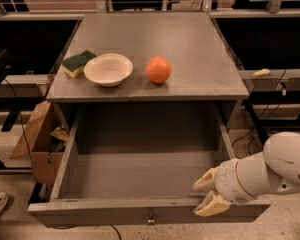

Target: Close top drawer

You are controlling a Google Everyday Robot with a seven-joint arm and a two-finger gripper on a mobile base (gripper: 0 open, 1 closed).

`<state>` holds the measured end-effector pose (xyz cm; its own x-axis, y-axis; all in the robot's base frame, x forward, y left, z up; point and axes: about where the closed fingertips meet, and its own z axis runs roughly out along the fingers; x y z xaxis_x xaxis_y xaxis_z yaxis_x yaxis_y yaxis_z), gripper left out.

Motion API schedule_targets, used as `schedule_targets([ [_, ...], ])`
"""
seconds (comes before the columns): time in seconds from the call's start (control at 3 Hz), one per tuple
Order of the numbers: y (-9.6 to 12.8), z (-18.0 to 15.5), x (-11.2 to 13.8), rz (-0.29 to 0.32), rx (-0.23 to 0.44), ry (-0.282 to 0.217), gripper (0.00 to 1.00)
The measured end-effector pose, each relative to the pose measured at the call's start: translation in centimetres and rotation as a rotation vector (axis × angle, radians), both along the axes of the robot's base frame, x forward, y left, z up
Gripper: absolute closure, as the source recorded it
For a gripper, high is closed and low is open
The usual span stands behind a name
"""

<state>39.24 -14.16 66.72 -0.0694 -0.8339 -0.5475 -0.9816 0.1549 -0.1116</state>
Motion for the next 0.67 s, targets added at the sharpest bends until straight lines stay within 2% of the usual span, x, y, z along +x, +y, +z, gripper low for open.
schedule_targets([
  [0.33, 0.0, 0.1, -0.2, 0.0, 0.0, 0.0, 0.89],
  [0.67, 0.6, 0.2, 1.7, 0.0, -0.011, -0.002, 0.87],
])
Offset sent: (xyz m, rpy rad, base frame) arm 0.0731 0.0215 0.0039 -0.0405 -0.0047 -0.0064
